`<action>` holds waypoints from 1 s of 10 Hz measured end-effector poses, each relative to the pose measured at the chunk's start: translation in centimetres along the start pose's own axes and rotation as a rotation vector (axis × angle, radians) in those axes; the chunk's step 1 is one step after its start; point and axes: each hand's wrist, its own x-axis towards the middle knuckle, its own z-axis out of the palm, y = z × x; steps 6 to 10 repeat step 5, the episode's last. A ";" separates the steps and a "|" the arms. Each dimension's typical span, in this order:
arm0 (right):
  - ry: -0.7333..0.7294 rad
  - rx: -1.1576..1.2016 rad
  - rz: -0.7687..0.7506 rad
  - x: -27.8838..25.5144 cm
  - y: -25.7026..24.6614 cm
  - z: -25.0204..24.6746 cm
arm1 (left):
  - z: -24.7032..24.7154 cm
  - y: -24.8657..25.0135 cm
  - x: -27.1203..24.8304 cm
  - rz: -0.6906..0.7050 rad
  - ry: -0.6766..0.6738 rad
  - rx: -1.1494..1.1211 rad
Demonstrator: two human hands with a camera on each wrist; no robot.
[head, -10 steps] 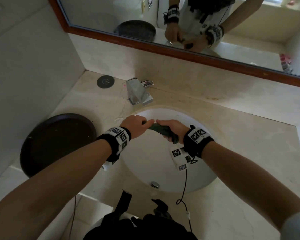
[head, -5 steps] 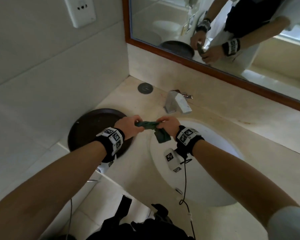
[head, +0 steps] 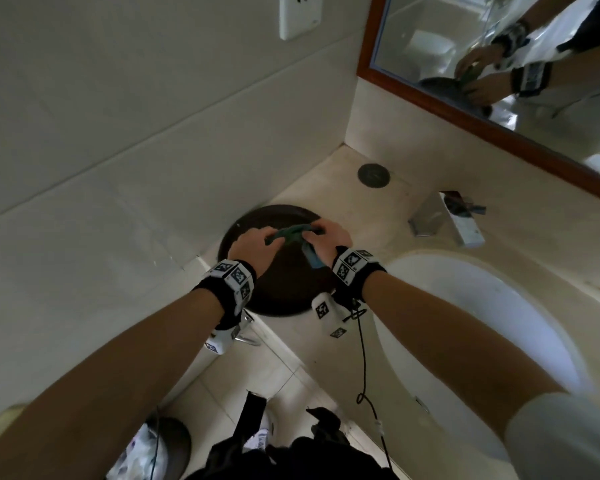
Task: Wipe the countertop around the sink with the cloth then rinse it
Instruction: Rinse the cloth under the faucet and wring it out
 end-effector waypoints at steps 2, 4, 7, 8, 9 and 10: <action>-0.042 0.014 0.044 0.5 0.4 0.8 | 0.5 -0.7 1.1 -0.047 -0.048 -0.039; 0.011 0.011 0.072 0.2 1.6 -0.3 | 0.4 -0.1 1.5 -0.043 -0.082 -0.031; 0.060 0.013 0.085 0.3 2.0 -1.1 | 0.4 0.3 1.5 -0.024 -0.073 -0.015; 0.060 0.013 0.085 0.3 2.0 -1.1 | 0.4 0.3 1.5 -0.024 -0.073 -0.015; 0.060 0.013 0.085 0.3 2.0 -1.1 | 0.4 0.3 1.5 -0.024 -0.073 -0.015; 0.060 0.013 0.085 0.3 2.0 -1.1 | 0.4 0.3 1.5 -0.024 -0.073 -0.015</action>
